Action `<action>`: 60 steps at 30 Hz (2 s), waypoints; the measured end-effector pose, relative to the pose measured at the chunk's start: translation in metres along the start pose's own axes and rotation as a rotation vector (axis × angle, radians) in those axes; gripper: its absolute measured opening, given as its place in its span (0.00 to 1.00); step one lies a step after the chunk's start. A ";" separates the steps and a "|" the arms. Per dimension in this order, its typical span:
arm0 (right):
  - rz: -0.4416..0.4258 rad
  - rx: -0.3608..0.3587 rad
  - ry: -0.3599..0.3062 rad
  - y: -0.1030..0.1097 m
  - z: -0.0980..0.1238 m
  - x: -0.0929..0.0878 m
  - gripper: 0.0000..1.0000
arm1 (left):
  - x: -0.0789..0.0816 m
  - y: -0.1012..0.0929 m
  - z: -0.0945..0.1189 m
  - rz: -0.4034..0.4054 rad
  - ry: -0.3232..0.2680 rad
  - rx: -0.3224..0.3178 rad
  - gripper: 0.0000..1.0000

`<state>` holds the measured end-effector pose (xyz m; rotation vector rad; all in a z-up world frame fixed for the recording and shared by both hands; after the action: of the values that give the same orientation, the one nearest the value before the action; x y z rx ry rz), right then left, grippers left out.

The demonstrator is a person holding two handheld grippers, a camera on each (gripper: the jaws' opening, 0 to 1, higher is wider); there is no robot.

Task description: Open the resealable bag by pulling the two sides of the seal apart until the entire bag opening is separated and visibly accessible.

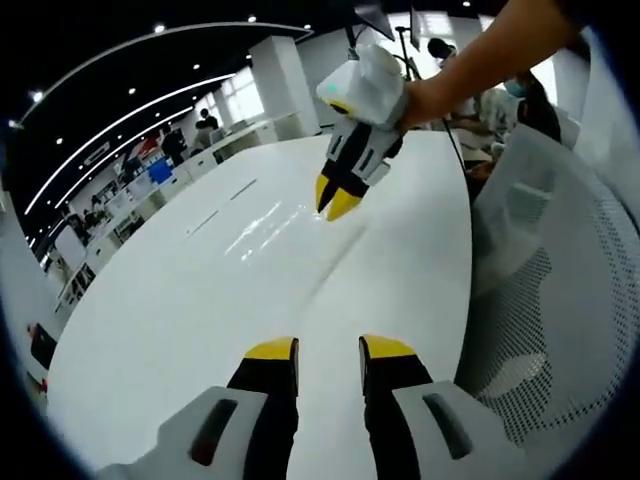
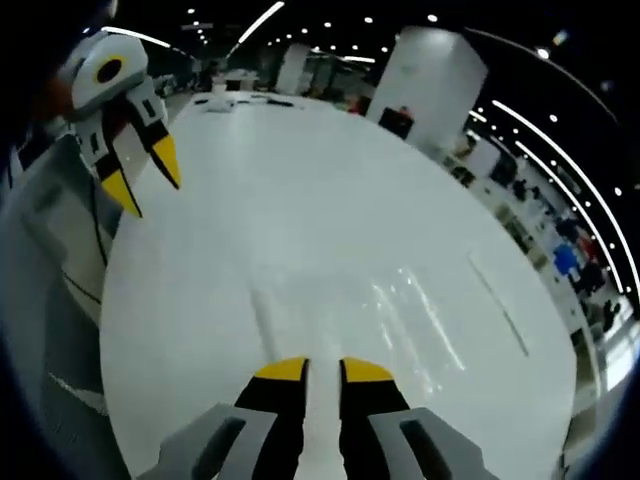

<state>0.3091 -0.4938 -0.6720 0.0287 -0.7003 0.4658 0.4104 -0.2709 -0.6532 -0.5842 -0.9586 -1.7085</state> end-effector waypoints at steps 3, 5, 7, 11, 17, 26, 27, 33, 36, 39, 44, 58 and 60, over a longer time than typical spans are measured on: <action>-0.021 0.006 -0.025 0.002 0.003 0.002 0.12 | 0.000 -0.001 0.000 0.001 0.001 -0.003 0.22; -0.036 0.013 -0.042 0.003 0.006 0.003 0.16 | 0.000 -0.002 0.000 -0.003 0.002 -0.004 0.22; -0.045 0.013 -0.055 0.004 0.009 0.003 0.19 | 0.000 -0.002 0.000 -0.002 0.004 -0.005 0.22; -0.087 0.011 -0.091 0.009 0.018 -0.001 0.31 | 0.000 -0.002 0.001 0.006 0.007 -0.002 0.23; -0.110 -0.011 -0.111 0.019 0.027 -0.013 0.43 | 0.002 -0.004 0.002 0.025 0.008 0.003 0.25; -0.242 -0.024 -0.178 0.032 0.038 -0.028 0.67 | 0.003 -0.005 0.001 0.066 0.021 0.015 0.38; -0.250 -0.024 -0.179 0.033 0.039 -0.030 0.69 | 0.002 -0.005 0.000 0.073 0.025 0.017 0.40; -0.322 -0.041 -0.230 0.041 0.051 -0.035 0.79 | 0.001 -0.006 0.002 0.137 0.027 0.037 0.53; -0.368 -0.061 -0.255 0.046 0.054 -0.038 0.87 | -0.001 -0.006 0.003 0.186 0.028 0.047 0.65; -0.393 -0.073 -0.276 0.053 0.059 -0.041 0.91 | -0.004 -0.007 0.003 0.216 0.043 0.047 0.73; -0.441 -0.101 -0.293 0.065 0.067 -0.050 0.94 | -0.009 -0.010 0.005 0.274 0.060 0.051 0.85; -0.555 -0.182 -0.335 0.085 0.072 -0.066 0.99 | -0.017 -0.023 0.005 0.340 0.057 0.063 0.99; -0.556 -0.187 -0.336 0.086 0.069 -0.066 0.99 | -0.020 -0.026 0.003 0.328 0.067 0.059 0.99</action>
<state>0.1862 -0.4557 -0.6710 0.1243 -1.0215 -0.1450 0.3927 -0.2542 -0.6746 -0.6050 -0.8135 -1.3945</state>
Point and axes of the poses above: the point that each gripper's makers call its tool centre point, and the gripper's own axes: z roughly backward along the fingers, y roughly to its left, x roughly out of its top, the point moved 8 cm from there along z, roughly backward along the fingers, and after that the axes turned 10 degrees about x, right-handed, at the moved point
